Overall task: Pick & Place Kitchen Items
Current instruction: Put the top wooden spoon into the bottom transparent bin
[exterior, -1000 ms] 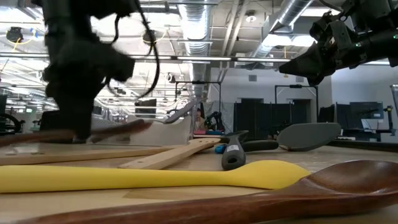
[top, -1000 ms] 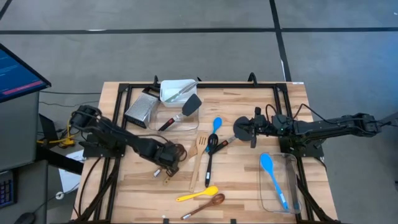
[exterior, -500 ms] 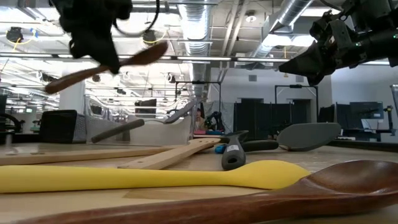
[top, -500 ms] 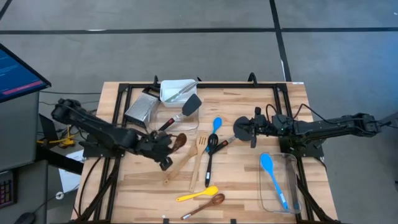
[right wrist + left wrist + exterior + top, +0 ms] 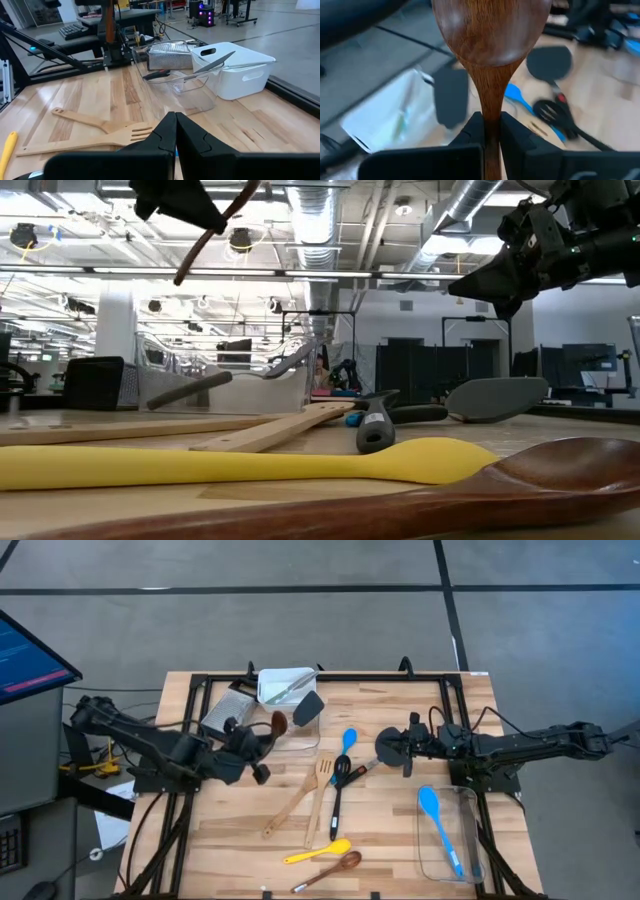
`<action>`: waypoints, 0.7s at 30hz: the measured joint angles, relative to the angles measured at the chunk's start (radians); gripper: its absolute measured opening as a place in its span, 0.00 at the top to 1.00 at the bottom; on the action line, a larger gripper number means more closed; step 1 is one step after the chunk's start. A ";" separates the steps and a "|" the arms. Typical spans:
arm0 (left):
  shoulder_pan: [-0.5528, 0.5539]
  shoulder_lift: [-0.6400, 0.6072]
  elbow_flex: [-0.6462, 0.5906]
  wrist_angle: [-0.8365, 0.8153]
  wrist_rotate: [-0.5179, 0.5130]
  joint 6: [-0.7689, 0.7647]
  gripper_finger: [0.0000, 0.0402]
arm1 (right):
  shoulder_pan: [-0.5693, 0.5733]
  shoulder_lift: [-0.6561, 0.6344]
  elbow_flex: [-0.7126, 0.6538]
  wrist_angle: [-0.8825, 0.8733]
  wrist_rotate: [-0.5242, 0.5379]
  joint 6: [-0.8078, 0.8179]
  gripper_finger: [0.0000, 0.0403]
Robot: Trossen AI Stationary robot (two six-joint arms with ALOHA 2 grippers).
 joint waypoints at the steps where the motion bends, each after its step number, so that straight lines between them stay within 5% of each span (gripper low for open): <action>1: 0.003 0.008 0.000 0.018 -0.023 0.019 0.97 | 0.000 0.000 0.000 0.001 0.000 -0.002 1.00; 21: 0.169 0.273 0.000 0.490 -0.033 0.380 0.97 | 0.026 0.000 0.000 0.188 -0.002 -0.032 1.00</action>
